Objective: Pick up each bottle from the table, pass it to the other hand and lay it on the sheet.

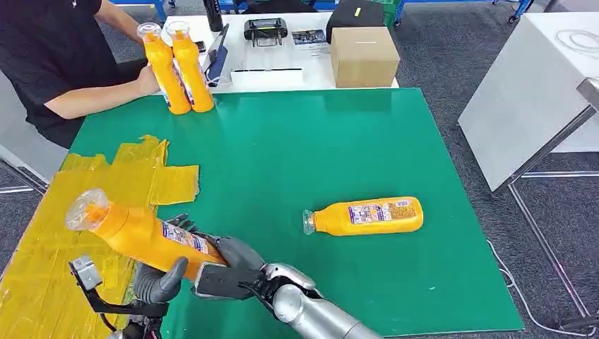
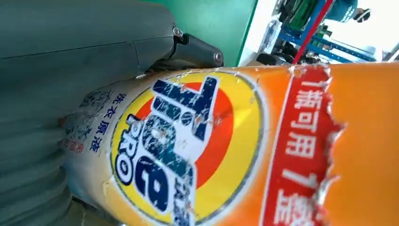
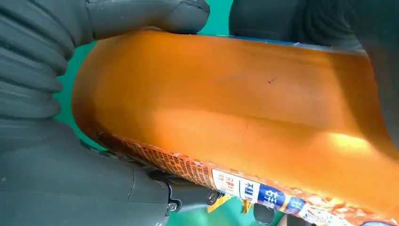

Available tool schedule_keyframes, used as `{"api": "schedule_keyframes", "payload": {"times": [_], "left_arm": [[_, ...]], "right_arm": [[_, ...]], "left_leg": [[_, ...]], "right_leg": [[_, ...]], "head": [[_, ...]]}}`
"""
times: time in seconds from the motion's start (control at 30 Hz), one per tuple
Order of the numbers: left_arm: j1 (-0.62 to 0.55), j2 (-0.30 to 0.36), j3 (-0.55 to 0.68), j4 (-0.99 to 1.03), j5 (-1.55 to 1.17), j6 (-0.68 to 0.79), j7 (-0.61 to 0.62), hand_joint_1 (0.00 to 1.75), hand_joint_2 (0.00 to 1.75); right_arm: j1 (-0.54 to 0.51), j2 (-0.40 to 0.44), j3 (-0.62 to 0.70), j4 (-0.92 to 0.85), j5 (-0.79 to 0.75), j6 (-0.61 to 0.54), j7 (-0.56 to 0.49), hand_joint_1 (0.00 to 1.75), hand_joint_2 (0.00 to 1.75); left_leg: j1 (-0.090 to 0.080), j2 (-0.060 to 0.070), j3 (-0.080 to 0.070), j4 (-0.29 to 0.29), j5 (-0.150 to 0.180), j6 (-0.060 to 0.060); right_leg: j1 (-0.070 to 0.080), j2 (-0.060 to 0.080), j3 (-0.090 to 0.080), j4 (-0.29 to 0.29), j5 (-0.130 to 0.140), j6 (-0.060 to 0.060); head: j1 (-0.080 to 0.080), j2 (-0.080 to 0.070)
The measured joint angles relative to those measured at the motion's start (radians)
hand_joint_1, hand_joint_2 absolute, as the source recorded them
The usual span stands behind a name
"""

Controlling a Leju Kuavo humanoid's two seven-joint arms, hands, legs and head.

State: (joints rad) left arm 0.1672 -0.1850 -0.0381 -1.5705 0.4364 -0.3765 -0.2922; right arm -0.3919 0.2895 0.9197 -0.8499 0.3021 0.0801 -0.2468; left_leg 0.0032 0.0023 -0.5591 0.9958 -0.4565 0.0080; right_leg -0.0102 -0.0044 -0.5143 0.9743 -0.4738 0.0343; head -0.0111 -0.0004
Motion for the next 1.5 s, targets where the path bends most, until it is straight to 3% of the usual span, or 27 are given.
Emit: {"api": "schedule_keyframes", "payload": {"times": [0.23,0.27,0.3,0.33,0.37,0.57,0.73,1.03,1.27,1.5], "left_arm": [[0.001,0.0,0.0,0.0,-0.006,0.001,-0.008,1.75,1.75],[0.001,0.0,0.0,0.0,-0.007,0.002,-0.011,1.75,1.75],[0.001,0.0,0.0,0.0,-0.009,0.003,-0.014,1.75,1.75],[0.001,0.0,0.0,0.0,-0.015,0.006,-0.018,1.75,1.75],[0.0,0.0,0.0,-0.001,-0.025,0.013,-0.026,1.75,1.75],[-0.011,0.003,0.008,-0.047,-0.329,0.159,-0.175,1.75,1.75],[-0.04,0.005,0.059,-0.079,-0.422,0.187,-0.221,1.75,1.75],[-0.072,0.06,0.236,-0.054,-0.994,0.501,-0.311,1.75,1.75],[-0.076,0.093,0.319,-0.002,-1.113,0.578,-0.313,1.75,1.75],[-0.071,0.144,0.327,0.111,-1.758,0.939,-0.099,1.75,1.75]], "right_arm": [[-0.002,0.003,0.003,0.009,-0.001,0.0,-0.005,1.75,1.75],[-0.004,0.003,0.005,0.011,-0.002,-0.001,-0.006,1.13,1.75],[-0.005,0.003,0.007,0.012,-0.003,-0.001,-0.007,0.05,1.75],[-0.006,0.003,0.007,0.013,-0.003,-0.003,-0.007,0.0,1.75],[-0.005,0.003,0.007,0.013,0.0,-0.008,-0.007,0.0,0.0],[0.043,-0.026,0.002,-0.06,0.081,-0.116,0.041,0.0,0.0],[0.103,-0.072,-0.033,-0.183,0.116,-0.11,0.067,0.0,0.0],[0.191,-0.214,-0.162,-0.449,0.152,-0.105,0.047,0.0,0.0],[0.219,-0.28,-0.232,-0.572,0.149,-0.09,0.039,0.0,0.0],[0.222,-0.341,-0.259,-0.651,0.1,-0.067,0.029,0.0,0.0]], "left_leg": [[0.0,0.0,0.0,0.0,0.0,0.0],[0.0,0.0,0.0,0.0,0.0,0.0],[0.0,0.001,0.0,0.0,0.0,0.0],[0.0,0.001,0.0,0.0,0.0,0.0],[0.0,0.001,0.0,0.0,0.0,0.0],[0.0,0.0,0.0,0.0,0.0,0.0],[0.0,0.0,0.0,0.0,0.0,0.0],[0.0,0.0,0.0,0.0,0.0,0.0],[0.0,0.0,0.0,0.0,0.0,0.0],[0.0,0.0,0.0,0.0,0.0,0.0]], "right_leg": [[0.0,0.0,0.0,0.0,0.0,0.0],[0.0,0.0,-0.001,0.0,0.0,0.0],[0.0,0.0,0.0,0.0,0.0,0.0],[0.0,0.0,0.0,0.0,0.0,0.0],[0.0,0.0,-0.001,0.0,0.0,0.0],[0.0,0.0,0.0,0.0,0.0,0.0],[0.0,0.0,0.0,0.0,0.0,0.0],[0.0,0.0,0.0,0.0,0.0,0.0],[0.0,0.0,0.0,0.0,0.0,0.0],[0.0,0.0,0.0,0.0,0.0,0.0]], "head": [[0.0,0.0],[0.0,0.0],[0.0,0.0],[0.0,0.0],[0.0,0.0],[0.0,0.0],[0.0,0.0],[0.0,0.0],[0.0,0.0],[0.0,0.0]]}}
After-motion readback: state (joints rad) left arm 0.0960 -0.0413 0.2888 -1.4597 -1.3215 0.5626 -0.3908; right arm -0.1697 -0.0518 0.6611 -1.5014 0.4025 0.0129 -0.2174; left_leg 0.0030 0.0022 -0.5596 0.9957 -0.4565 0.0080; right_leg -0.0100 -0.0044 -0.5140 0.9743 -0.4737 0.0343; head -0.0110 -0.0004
